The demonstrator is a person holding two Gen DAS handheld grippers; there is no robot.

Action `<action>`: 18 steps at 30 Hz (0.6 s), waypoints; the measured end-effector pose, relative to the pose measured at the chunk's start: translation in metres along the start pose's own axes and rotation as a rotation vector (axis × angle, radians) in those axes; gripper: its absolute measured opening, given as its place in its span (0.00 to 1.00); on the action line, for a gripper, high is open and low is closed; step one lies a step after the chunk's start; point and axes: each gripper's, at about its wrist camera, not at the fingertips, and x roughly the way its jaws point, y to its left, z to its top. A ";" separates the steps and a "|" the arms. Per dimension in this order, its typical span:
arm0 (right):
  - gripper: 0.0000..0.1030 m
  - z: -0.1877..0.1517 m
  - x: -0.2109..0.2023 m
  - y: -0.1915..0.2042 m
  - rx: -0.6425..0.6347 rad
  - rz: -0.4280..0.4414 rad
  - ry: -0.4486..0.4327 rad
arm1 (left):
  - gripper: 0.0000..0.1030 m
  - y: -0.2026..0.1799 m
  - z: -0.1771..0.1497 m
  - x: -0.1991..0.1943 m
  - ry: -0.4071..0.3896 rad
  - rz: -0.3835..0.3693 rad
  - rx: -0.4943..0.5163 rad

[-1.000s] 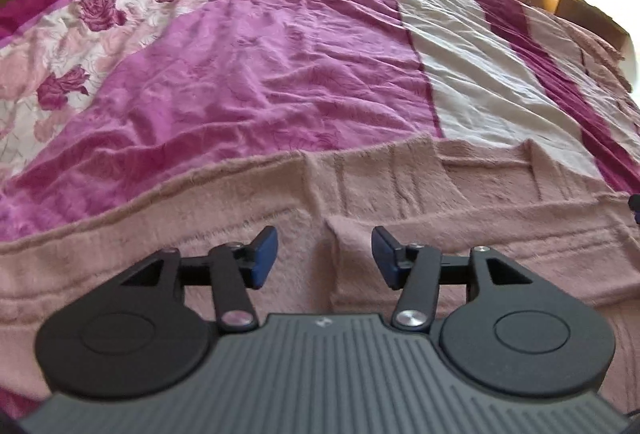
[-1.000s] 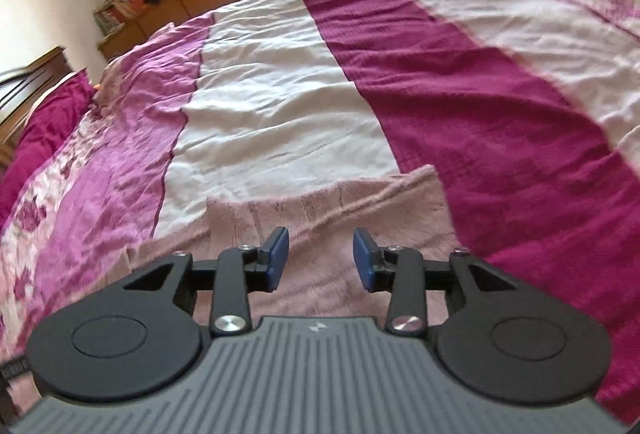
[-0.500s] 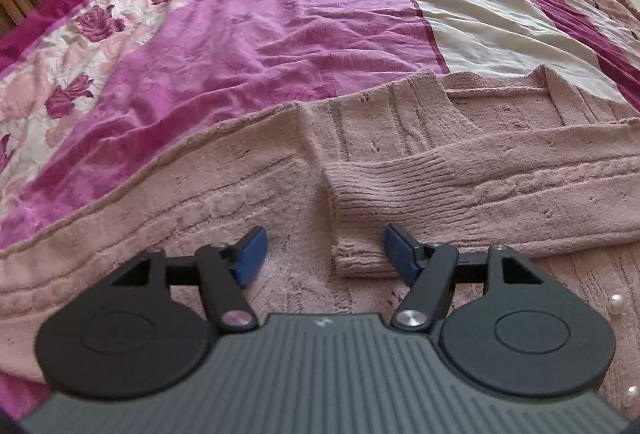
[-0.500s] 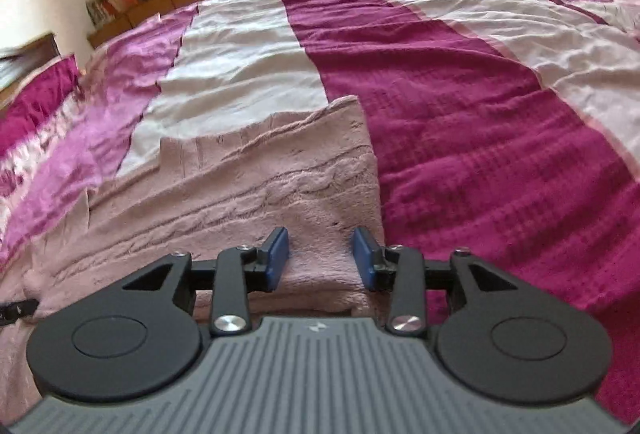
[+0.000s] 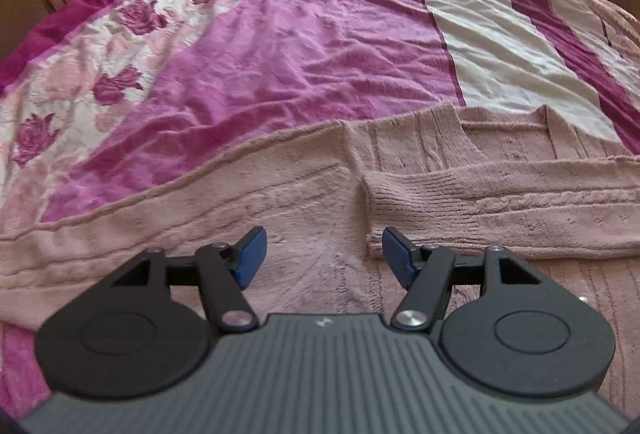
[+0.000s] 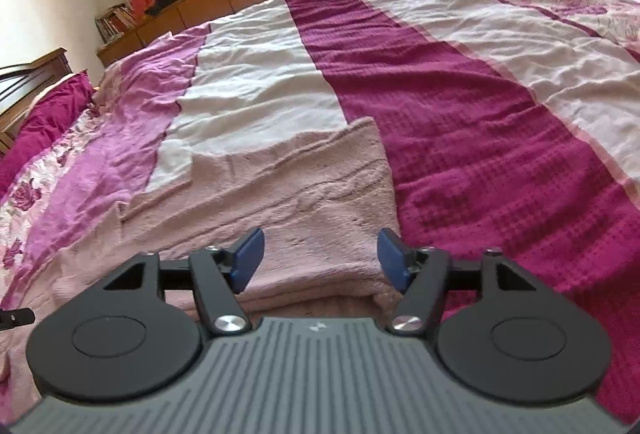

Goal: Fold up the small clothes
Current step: 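Open both tools and withdraw them from the cardigan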

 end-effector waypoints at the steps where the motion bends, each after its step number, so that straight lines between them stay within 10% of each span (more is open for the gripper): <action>1: 0.71 0.000 -0.006 0.002 0.000 0.011 -0.005 | 0.64 0.003 0.000 -0.005 -0.004 0.003 -0.005; 18: 0.78 -0.010 -0.067 0.027 -0.004 0.121 0.012 | 0.64 0.063 -0.019 -0.061 -0.023 0.128 -0.122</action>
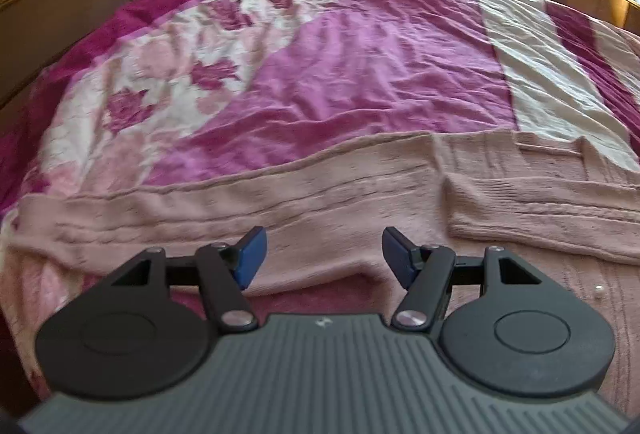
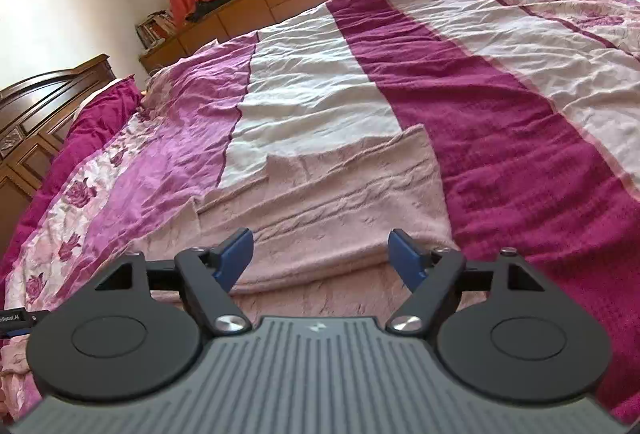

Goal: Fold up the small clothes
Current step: 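Open both tools and withdraw them from the cardigan, then grasp the pink cardigan sleeve with the left tool and lift it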

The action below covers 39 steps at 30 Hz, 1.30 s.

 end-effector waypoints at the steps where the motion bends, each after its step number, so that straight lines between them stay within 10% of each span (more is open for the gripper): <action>1: 0.79 -0.002 0.000 0.001 -0.002 0.004 0.007 | 0.64 0.005 -0.001 -0.001 0.001 0.008 -0.009; 39: 0.83 -0.057 0.050 0.021 -0.092 -0.062 0.208 | 0.64 0.141 -0.034 0.052 0.063 0.214 -0.438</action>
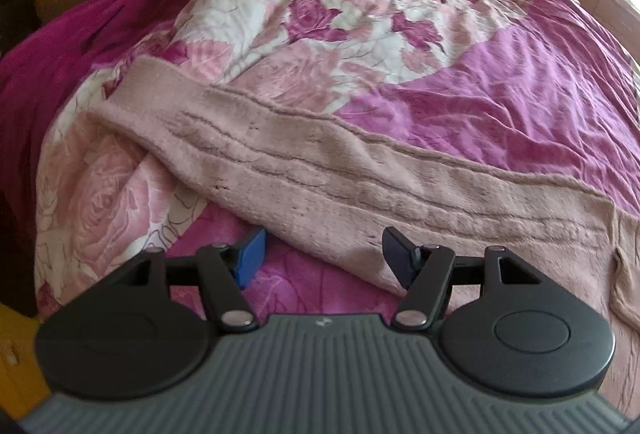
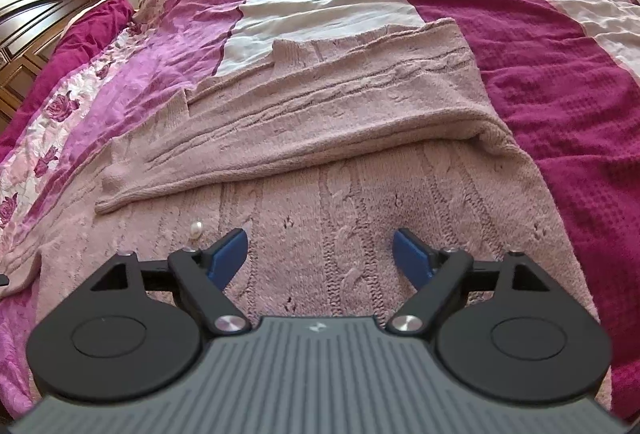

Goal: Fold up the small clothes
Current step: 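Grasp the pink cardigan sleeve with the left tool and lift it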

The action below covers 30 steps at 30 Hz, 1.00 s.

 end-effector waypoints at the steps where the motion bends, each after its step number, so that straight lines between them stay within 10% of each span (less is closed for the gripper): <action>1: 0.84 0.000 0.001 0.000 -0.001 0.000 0.000 | 0.64 0.003 0.000 0.002 -0.001 0.002 -0.013; 20: 0.92 -0.004 0.004 0.004 -0.037 0.014 -0.012 | 0.71 0.017 0.011 0.037 -0.133 -0.062 -0.136; 30: 0.93 -0.005 0.005 0.004 -0.042 0.019 -0.015 | 0.12 0.016 0.013 0.019 -0.207 -0.081 -0.074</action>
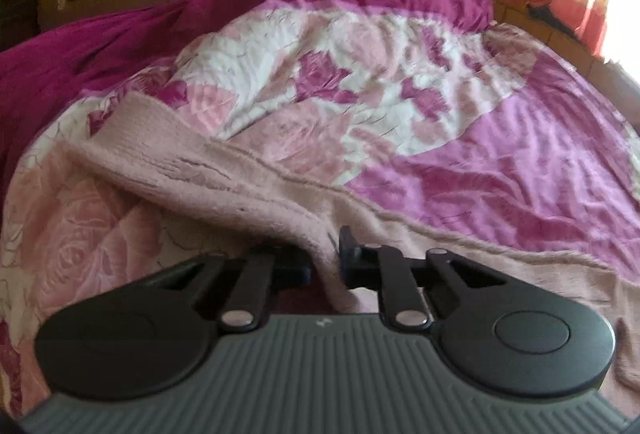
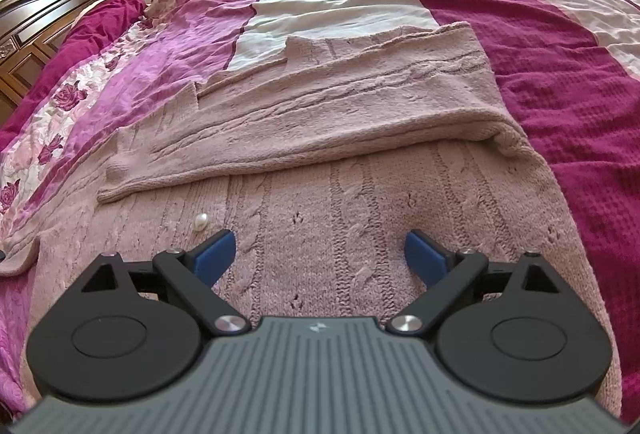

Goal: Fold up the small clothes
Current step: 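Grasp the pink cardigan sleeve with the left tool and lift it, then lay the sleeve across the cardigan body and open the left tool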

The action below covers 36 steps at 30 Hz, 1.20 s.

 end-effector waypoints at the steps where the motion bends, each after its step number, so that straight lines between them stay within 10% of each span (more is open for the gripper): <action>1: 0.93 0.000 0.000 0.000 0.001 0.001 0.000 | 0.12 -0.001 0.001 -0.004 -0.010 -0.012 0.003; 22: 0.93 0.010 -0.026 -0.013 0.113 0.026 -0.045 | 0.10 -0.120 0.017 -0.077 -0.131 -0.387 0.058; 36: 0.93 0.007 -0.032 -0.025 0.149 0.029 -0.063 | 0.10 -0.207 -0.051 -0.089 -0.024 -0.543 0.273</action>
